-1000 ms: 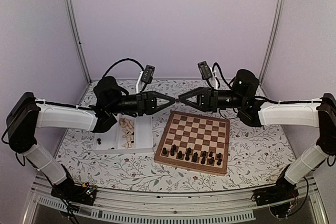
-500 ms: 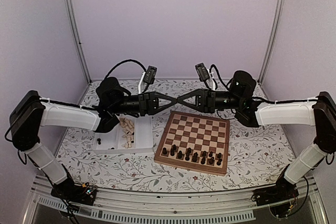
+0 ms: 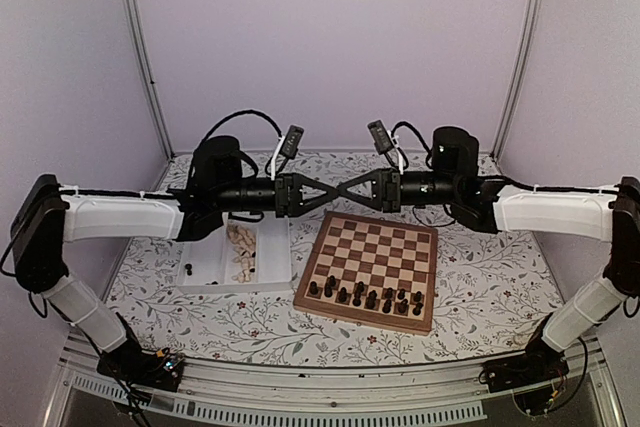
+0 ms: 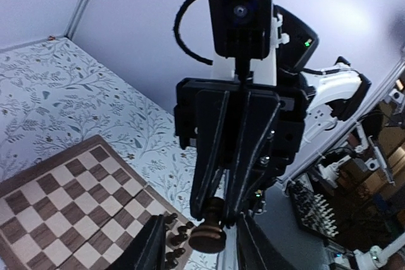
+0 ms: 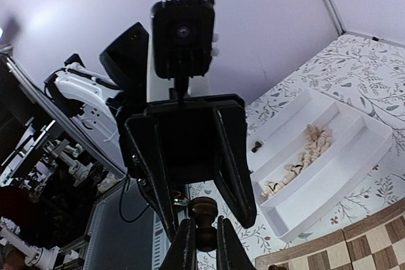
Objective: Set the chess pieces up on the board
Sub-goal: Place the chess piece on the chessboard.
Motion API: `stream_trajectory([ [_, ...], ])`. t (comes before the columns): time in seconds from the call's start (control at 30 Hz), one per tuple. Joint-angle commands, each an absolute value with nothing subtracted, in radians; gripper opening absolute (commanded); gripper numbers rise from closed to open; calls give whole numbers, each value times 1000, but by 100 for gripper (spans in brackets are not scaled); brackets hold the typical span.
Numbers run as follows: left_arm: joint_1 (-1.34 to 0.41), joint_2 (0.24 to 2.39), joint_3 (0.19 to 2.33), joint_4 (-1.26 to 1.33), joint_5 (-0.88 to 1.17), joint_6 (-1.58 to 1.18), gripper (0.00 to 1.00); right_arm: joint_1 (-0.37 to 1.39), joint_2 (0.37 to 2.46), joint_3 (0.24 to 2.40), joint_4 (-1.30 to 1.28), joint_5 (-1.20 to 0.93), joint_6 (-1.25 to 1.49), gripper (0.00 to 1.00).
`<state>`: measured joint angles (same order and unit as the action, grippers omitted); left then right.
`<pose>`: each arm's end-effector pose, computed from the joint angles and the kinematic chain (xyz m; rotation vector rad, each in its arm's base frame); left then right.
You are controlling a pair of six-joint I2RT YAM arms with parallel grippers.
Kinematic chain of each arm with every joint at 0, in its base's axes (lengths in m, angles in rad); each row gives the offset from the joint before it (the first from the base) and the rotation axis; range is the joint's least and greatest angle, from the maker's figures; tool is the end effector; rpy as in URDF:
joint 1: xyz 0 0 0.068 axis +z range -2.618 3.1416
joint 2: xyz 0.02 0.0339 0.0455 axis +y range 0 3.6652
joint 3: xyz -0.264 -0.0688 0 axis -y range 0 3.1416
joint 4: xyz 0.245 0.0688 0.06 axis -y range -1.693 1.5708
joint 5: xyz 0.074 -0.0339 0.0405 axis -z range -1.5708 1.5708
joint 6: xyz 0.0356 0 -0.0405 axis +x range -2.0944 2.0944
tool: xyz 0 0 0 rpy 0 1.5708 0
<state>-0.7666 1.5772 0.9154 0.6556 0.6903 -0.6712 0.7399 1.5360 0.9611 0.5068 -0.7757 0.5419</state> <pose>0.2387 -0.2614 0.2736 0.7025 1.7048 -1.6062 0.2404 0.2532 0.2877 -0.8422 1.6847 1.5591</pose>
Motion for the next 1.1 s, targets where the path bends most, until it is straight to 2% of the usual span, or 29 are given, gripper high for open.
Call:
stream_trajectory([
  [0.0, -747, 1461, 1086, 99, 487, -314, 42, 747, 1445, 1111, 52, -583, 289, 6],
  [0.13, -746, 1435, 1238, -188, 86, -55, 48, 747, 1453, 1226, -266, -508, 170, 6],
  [0.23, -744, 1398, 1249, -175, -184, 59, 53, 748, 1469, 1278, -463, -437, 113, 6],
  [0.27, -739, 1376, 1225, -142, -247, 60, 59, 748, 1483, 1292, -522, -411, 94, 6],
  [0.37, -677, 1301, 1114, -36, -216, 13, 78, 750, 1509, 1308, -646, -336, 54, 6],
  [0.43, -613, 1256, 1036, 33, -115, -42, 82, 750, 1519, 1313, -703, -298, 45, 6],
  [0.53, -582, 1235, 972, 68, -81, -41, 81, 752, 1552, 1344, -802, -263, 34, 6],
  [0.73, -581, 1277, 1001, 10, -24, -2, 74, 790, 1670, 1415, -919, -195, 22, 6],
  [1.07, -581, 1289, 1011, 3, 41, -2, 74, 877, 1872, 1502, -1056, -114, -25, 6],
])
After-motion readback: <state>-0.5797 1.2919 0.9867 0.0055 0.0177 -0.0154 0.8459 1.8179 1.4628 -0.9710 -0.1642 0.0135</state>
